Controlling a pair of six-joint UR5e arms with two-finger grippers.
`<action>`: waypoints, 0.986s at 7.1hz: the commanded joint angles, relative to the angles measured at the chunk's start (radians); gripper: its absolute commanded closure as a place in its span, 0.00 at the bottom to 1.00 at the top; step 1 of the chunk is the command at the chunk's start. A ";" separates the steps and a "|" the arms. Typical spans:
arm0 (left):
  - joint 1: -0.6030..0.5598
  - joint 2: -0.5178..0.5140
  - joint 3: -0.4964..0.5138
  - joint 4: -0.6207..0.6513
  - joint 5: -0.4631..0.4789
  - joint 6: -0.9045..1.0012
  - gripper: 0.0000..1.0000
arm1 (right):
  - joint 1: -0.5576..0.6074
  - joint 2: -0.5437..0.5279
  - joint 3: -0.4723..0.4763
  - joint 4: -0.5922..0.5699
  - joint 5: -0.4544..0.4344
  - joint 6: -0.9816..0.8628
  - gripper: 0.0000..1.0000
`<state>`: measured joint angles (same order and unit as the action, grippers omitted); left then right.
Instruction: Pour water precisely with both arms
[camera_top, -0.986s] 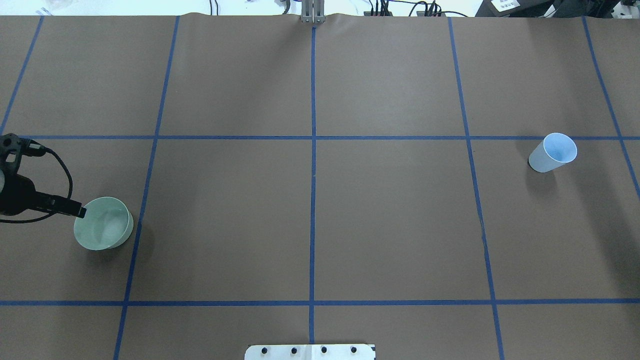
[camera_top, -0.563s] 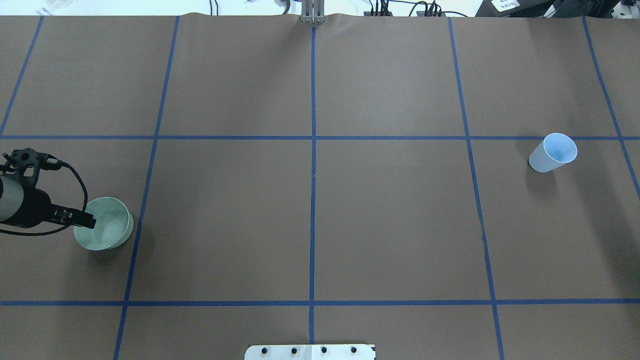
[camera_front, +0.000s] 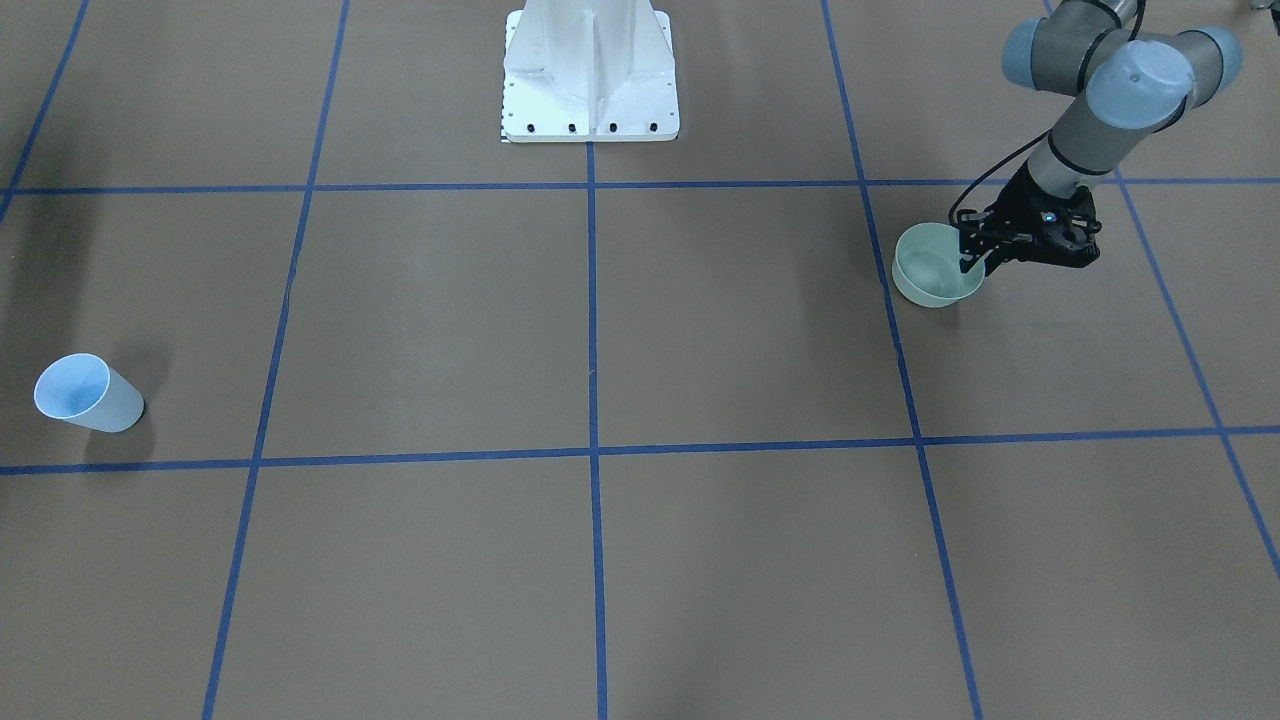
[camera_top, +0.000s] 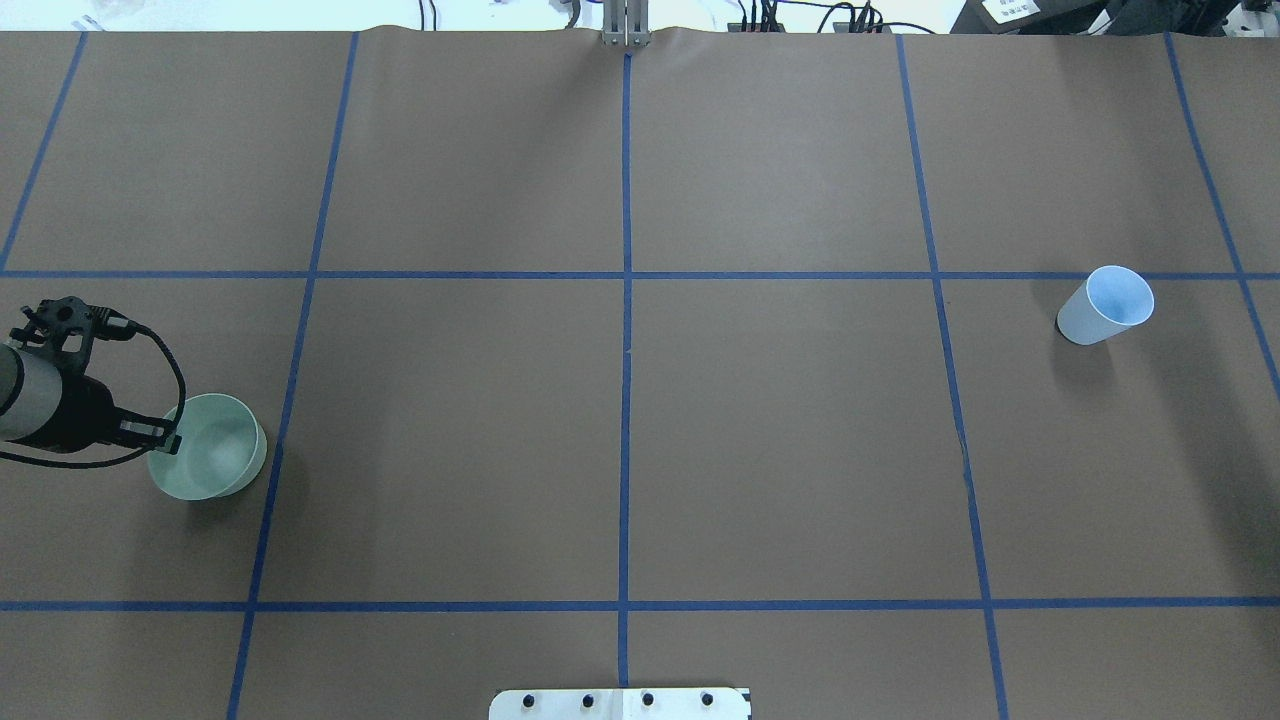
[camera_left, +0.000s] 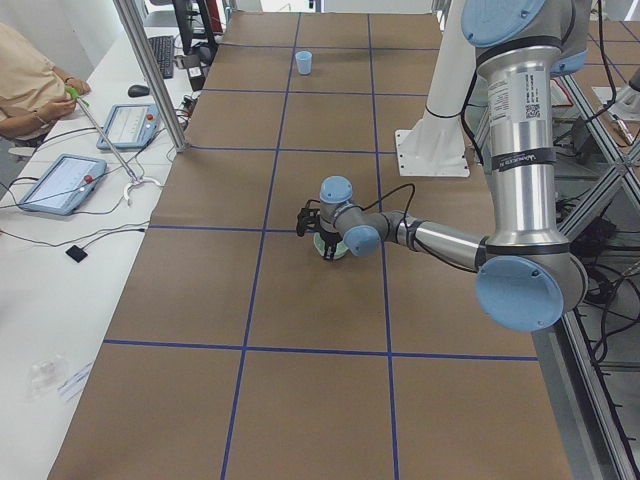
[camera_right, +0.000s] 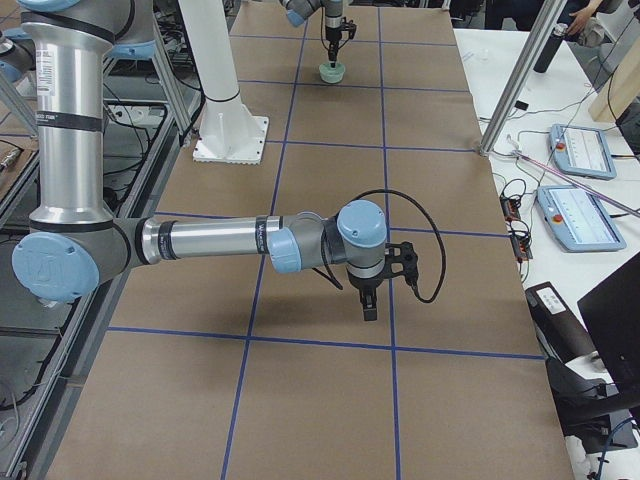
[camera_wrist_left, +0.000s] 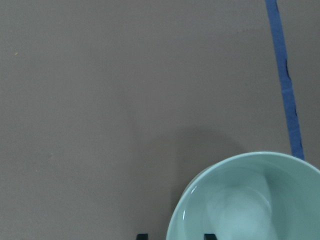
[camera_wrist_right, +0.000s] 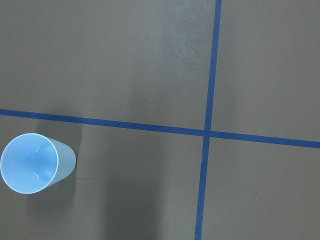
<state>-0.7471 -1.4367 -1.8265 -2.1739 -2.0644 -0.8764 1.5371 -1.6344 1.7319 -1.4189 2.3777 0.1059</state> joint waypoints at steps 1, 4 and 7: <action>-0.001 -0.002 -0.002 -0.003 -0.003 0.002 1.00 | 0.000 0.001 0.000 0.000 0.000 0.000 0.00; -0.009 -0.013 -0.060 0.006 -0.095 -0.001 1.00 | 0.000 0.001 0.002 0.002 0.002 0.000 0.00; -0.011 -0.271 -0.062 0.251 -0.089 -0.022 1.00 | 0.000 0.001 0.002 0.008 0.000 0.000 0.00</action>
<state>-0.7579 -1.6077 -1.8884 -2.0165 -2.1553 -0.8910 1.5370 -1.6336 1.7334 -1.4120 2.3789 0.1058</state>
